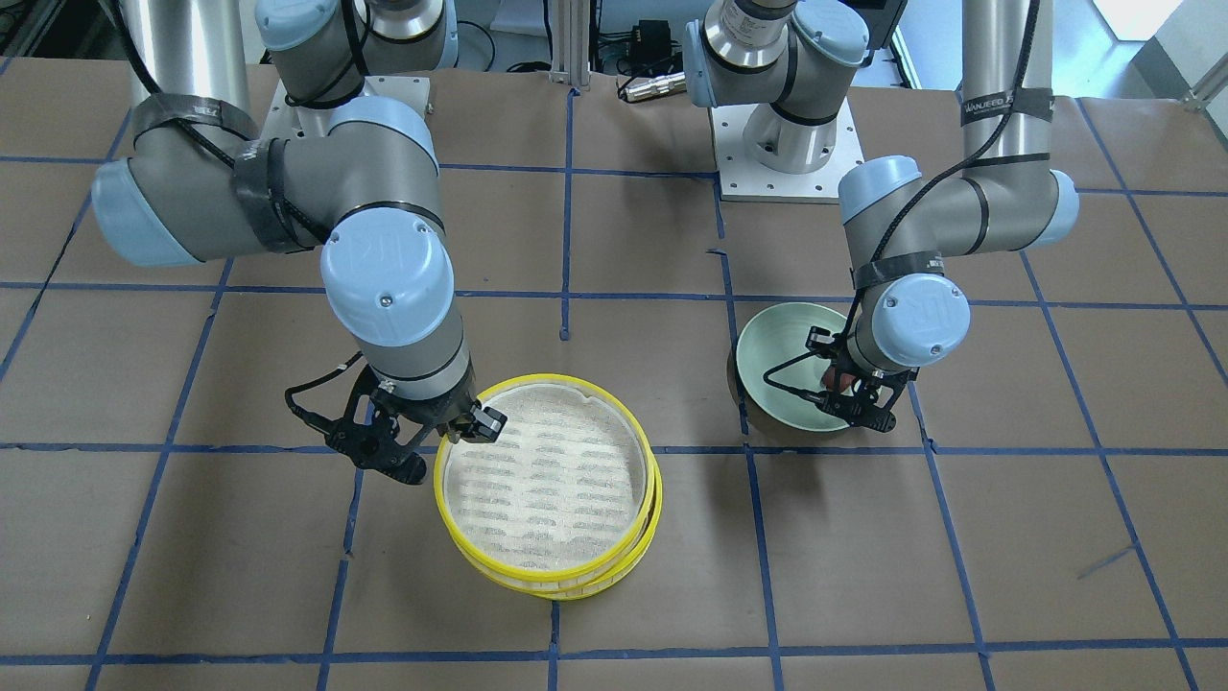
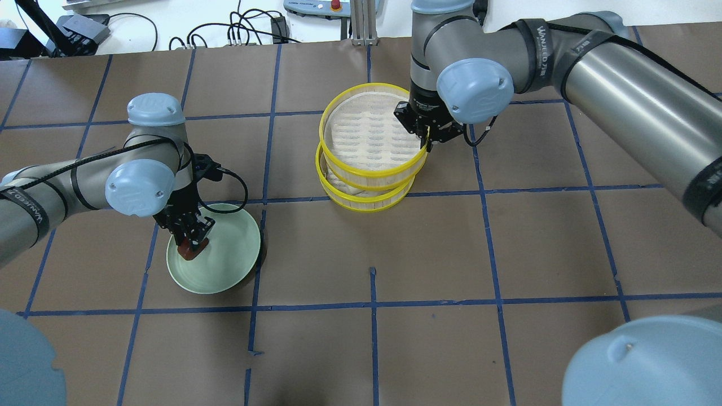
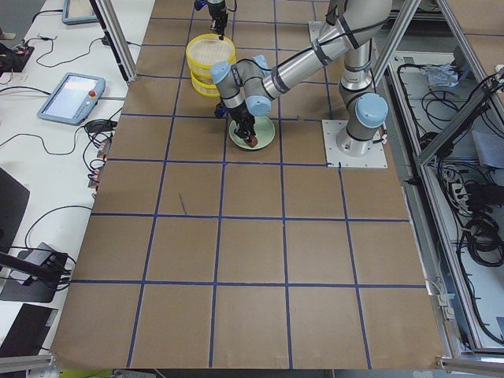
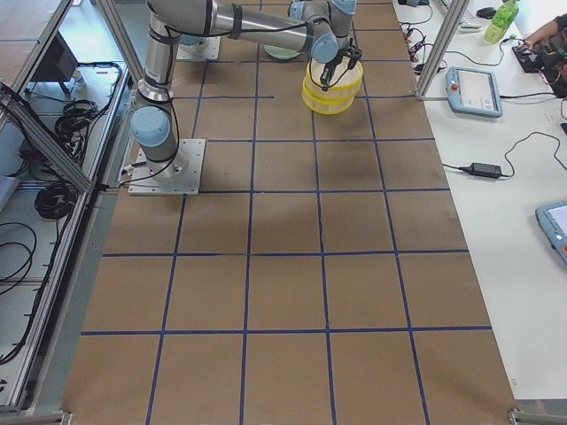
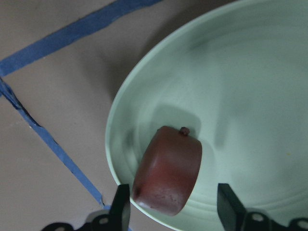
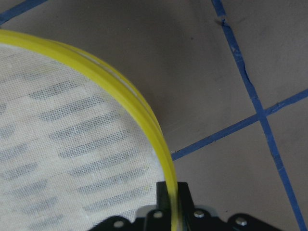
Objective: Stack buns with steamer
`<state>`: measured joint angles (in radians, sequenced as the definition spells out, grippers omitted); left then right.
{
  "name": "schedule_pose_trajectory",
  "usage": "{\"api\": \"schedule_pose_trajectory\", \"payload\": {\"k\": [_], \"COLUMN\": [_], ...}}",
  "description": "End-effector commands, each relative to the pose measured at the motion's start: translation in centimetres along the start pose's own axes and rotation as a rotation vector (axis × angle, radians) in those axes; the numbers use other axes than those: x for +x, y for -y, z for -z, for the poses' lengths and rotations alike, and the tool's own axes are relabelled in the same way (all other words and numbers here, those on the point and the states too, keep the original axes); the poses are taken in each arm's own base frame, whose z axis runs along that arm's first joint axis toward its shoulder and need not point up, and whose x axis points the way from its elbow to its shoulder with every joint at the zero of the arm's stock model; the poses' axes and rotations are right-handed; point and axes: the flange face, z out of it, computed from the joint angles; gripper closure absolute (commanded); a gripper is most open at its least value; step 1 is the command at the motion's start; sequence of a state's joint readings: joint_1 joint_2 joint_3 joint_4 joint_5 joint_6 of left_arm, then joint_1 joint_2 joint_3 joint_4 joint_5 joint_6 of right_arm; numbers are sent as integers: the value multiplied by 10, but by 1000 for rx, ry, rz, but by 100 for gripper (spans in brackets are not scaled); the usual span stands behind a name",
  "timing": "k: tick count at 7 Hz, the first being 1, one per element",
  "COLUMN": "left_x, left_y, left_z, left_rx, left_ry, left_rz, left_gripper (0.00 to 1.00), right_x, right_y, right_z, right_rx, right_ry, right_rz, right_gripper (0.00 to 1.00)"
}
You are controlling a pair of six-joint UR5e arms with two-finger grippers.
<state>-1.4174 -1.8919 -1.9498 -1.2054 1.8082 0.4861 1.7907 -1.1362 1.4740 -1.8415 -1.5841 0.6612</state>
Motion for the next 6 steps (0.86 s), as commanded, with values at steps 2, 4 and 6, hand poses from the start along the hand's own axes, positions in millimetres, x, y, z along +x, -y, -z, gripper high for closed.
{"api": "schedule_pose_trajectory", "payload": {"k": [2,4,6], "left_x": [5,20,31], "left_y": [4,7,31], "left_z": [28,86,146], "left_rx": [122,173,226], "left_ry": [-95,-302,-664], "left_rz": [72,350,561], "left_gripper": [100,99,99], "right_x": [-13,-13,-14], "right_y": [-13,-14,-12], "right_z": [-12,-18,-17], "right_rx": [-13,-16,4], "right_ry": [-14,-22,-14], "right_rz": [9,27,24], "right_gripper": [95,94,94]}}
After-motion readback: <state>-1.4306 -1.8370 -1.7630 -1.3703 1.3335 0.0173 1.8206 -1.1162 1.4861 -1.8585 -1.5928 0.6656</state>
